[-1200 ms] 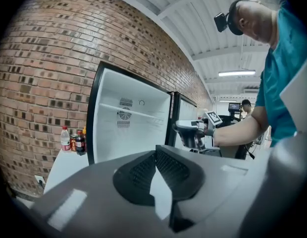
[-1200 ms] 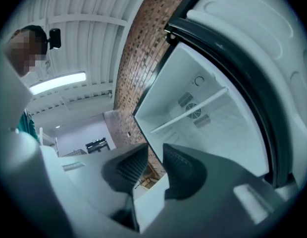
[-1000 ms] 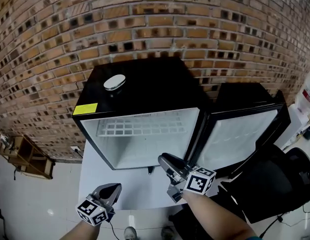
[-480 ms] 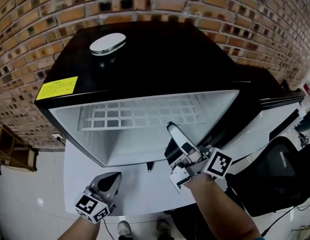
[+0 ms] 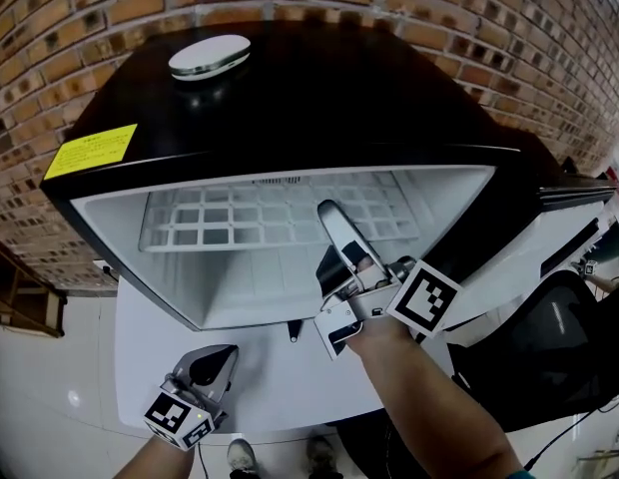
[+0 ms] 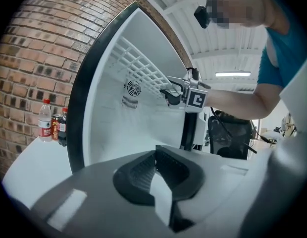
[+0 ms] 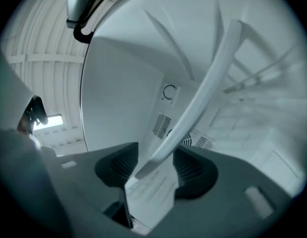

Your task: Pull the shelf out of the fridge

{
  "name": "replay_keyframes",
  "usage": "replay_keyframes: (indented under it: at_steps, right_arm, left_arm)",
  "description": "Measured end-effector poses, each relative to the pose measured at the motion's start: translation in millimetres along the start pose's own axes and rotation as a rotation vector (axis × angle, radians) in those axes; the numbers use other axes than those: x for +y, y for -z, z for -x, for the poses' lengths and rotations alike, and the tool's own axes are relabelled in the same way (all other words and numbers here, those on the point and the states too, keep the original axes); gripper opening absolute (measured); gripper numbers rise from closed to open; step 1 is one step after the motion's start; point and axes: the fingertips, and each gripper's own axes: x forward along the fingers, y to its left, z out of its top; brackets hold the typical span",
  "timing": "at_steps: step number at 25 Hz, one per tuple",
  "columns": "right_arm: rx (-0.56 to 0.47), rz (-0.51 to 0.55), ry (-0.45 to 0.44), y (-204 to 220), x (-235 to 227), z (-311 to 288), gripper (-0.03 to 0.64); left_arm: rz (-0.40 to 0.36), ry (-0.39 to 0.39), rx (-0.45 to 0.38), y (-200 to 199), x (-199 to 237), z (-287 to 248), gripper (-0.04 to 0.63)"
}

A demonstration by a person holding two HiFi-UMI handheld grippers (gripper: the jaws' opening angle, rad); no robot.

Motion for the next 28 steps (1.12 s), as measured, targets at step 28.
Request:
replay_keyframes:
  at_steps: [28]
  right_arm:
    - [-0.044,-0.324,0.043,2,-17,-15,0.092]
  left_arm:
    - [-0.016,-0.011,0.007,-8,3,5,-0.018]
